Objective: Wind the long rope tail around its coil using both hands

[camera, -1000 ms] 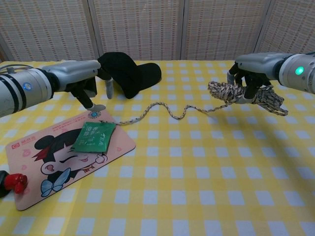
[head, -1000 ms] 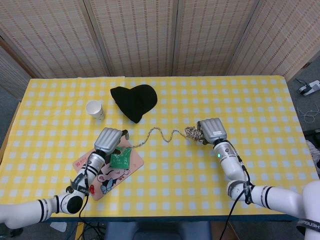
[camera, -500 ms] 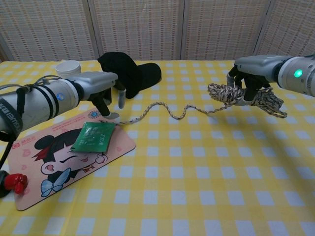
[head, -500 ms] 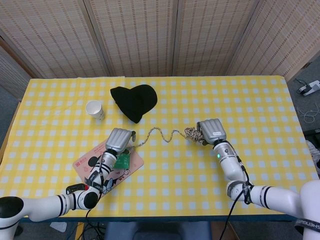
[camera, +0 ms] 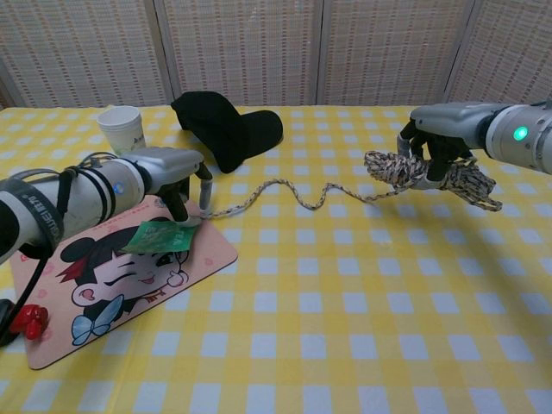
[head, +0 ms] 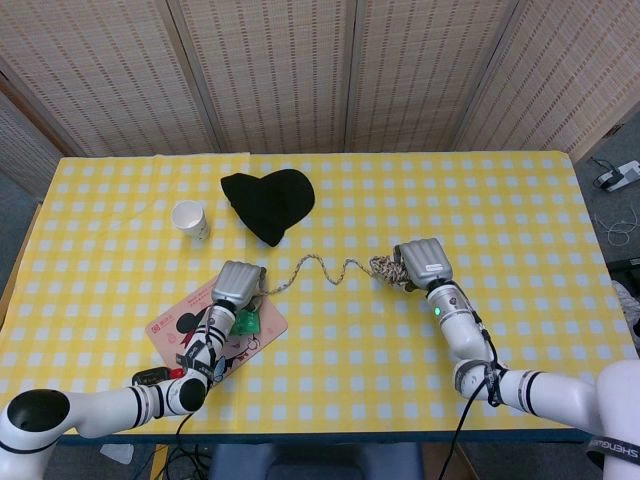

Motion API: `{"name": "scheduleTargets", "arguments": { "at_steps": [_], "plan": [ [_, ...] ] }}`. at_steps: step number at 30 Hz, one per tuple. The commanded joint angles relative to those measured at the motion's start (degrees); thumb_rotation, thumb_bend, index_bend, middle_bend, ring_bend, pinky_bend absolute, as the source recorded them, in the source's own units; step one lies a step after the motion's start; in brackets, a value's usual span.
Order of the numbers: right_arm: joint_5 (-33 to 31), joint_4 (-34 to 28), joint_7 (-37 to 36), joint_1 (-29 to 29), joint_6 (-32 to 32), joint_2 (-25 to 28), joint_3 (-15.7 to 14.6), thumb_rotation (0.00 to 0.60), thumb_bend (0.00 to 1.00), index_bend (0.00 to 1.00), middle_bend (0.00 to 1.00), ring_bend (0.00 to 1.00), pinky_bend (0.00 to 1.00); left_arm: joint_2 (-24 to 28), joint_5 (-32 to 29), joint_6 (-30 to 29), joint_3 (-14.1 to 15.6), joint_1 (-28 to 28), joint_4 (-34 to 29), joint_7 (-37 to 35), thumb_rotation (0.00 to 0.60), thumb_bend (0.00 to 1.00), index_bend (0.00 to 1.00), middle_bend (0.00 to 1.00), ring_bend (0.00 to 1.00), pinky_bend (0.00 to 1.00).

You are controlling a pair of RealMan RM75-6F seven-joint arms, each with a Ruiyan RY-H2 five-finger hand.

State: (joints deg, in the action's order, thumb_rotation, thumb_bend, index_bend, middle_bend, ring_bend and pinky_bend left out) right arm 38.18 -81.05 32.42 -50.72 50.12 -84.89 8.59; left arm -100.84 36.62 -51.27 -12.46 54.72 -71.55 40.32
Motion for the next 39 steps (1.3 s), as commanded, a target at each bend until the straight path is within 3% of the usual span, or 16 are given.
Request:
{"name": "scheduleTargets", "arguments": {
  "at_steps": [1,10,26,39],
  "plan": [
    [-0.03,-0.06,-0.01,-0.03,0.02,0.03,-0.06,0.6,1.0,0.74,0.58,0.56,0.76,-0.41,-0.83,0.18,0.08,0.32,0.75,0.33,0.6,0.32,0.61,1.0,1.0,1.0],
    [-0.22,-0.16,-0.05,-0.17,0.18,0.05,-0.2,0.6,1.0,0.74,0.58,0.56,0.76,-0.98,-2.61,0.25,-0.13,0.91,1.98,0.59,0.595,0.32,0.63,1.0,1.0,1.0],
    [-0.45,0.21,-0.55,-0.16,0.17,-0.15,-0.37,0.6,1.0,0.74,0.58,0.57,0.76,-1.97,-6.01,0.25,-0.33,2.57,2.44,2.84,0.52,0.32,0.65,1.0,1.0,1.0],
    [-0.3,0.66,-1.23,0.03,0.02,-0.13,-0.35,0.6,1.0,0.75,0.58,0.57,0.76,-2.64,-7.92,0.06,-0.17,3.73,3.05,4.42,0.518,0.33,0.67,1.0,1.0,1.0]
  ]
}}
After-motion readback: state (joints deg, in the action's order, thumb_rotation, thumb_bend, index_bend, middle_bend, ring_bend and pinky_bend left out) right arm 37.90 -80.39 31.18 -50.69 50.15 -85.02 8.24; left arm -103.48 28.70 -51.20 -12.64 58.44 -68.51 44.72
